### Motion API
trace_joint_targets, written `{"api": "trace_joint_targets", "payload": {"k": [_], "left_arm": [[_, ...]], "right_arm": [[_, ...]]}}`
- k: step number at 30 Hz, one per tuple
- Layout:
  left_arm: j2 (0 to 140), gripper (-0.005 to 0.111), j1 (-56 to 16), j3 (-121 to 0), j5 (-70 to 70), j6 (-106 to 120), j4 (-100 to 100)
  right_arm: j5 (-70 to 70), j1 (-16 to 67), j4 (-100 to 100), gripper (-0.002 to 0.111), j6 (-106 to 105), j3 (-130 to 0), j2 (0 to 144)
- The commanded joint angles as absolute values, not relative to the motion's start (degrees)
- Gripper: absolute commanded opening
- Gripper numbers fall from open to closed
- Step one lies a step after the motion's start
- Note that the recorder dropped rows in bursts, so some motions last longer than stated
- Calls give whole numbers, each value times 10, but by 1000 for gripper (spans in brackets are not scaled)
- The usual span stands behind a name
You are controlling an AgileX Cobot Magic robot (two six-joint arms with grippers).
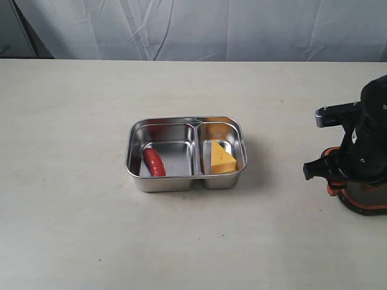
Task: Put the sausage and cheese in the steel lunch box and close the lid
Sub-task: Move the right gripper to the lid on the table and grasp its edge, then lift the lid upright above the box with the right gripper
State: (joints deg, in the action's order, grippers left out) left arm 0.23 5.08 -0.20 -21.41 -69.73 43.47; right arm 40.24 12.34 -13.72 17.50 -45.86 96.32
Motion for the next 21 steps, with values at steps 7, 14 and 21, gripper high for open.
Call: {"api": "trace_joint_targets", "payload": {"k": [7, 14, 21], "left_arm": [[0, 0, 44, 0, -215, -701, 439], [0, 0, 44, 0, -219, -701, 439], [0, 0, 44, 0, -239, -701, 439]], "right_arm": [[397, 120, -129, 13, 171, -461, 1041], [406, 120, -93, -1, 157, -461, 1024], [385, 120, -70, -1, 135, -461, 927]]}}
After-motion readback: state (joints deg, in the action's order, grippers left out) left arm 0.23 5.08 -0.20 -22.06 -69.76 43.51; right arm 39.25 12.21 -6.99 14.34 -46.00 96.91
